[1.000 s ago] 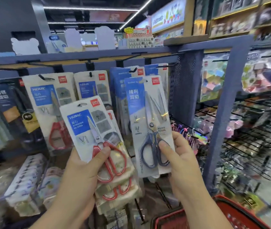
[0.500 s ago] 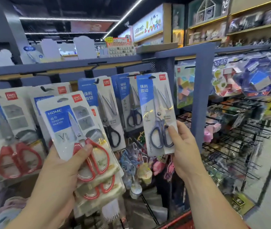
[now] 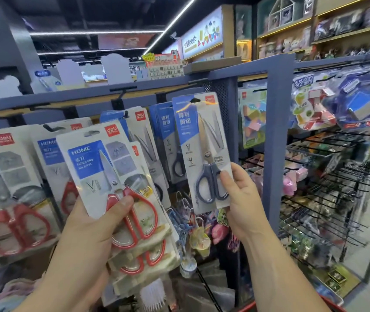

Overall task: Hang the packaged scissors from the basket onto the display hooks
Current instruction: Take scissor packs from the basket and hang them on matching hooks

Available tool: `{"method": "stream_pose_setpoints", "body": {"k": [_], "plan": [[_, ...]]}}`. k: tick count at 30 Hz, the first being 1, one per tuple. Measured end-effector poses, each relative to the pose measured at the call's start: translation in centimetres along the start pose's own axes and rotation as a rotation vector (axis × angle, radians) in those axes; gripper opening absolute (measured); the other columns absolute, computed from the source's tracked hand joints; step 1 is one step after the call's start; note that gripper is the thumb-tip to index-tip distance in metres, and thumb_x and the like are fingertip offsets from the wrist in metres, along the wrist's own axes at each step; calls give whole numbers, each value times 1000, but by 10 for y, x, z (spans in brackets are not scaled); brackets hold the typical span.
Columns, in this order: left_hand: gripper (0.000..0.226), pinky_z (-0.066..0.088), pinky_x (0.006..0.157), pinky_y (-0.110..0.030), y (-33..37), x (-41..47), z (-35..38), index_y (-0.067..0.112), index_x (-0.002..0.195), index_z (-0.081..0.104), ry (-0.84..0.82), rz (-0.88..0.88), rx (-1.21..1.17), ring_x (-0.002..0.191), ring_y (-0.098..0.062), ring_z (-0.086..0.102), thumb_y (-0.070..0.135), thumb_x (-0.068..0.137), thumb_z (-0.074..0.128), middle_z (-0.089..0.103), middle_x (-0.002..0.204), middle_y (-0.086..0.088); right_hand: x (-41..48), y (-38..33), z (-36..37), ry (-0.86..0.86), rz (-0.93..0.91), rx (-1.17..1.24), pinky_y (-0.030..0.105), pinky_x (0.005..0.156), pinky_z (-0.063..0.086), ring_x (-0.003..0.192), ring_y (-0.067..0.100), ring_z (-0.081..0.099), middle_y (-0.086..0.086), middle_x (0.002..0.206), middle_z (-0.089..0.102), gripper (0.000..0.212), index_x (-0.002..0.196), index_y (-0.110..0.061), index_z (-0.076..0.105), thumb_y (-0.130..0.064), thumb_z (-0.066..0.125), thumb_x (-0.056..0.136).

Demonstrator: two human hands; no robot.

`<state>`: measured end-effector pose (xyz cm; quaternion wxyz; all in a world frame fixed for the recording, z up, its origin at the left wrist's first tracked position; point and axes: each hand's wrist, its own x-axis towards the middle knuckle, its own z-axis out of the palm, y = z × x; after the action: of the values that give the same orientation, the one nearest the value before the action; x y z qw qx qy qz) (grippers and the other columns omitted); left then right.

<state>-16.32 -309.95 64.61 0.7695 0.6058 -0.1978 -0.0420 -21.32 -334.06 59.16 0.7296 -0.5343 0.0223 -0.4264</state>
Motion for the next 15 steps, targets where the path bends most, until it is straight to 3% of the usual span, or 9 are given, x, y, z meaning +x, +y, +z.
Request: {"method": "stream_pose_setpoints", "body": {"k": [3,6,10,12,15], "plan": [[45,57,94,-58,0,1,0,36,122,72,-3,-3,7,105,-31,77,26,79,74,81,112,-5,8,-3,2,37,19,-56,40,85,57,95,20,73,4,107,79,19,115,-18,72,-24,62,100],[49,55,100,-57,2,1,-2,35,126,71,-14,-7,14,105,-25,78,28,77,73,81,113,-1,15,-1,3,65,6,-120,35,80,59,92,18,73,2,104,80,16,111,-19,74,-15,60,104],[50,50,106,-64,3,2,-9,32,126,72,-7,-26,-9,109,-31,76,26,77,75,80,115,-4,41,9,12,140,33,-274,38,74,53,84,18,68,8,96,78,10,98,-19,76,-25,68,101],[48,48,107,-65,2,3,-14,31,127,72,-21,-37,-13,112,-33,75,25,80,74,80,117,-6,58,18,18,185,72,-365,38,69,48,76,18,62,8,87,74,18,89,-18,75,-33,71,98],[47,49,105,-67,2,2,-20,31,129,72,-26,-54,-20,112,-33,75,25,83,72,79,118,-7,77,30,27,194,132,-510,35,61,33,62,17,44,-1,65,53,35,72,-13,62,-38,71,96]]}}
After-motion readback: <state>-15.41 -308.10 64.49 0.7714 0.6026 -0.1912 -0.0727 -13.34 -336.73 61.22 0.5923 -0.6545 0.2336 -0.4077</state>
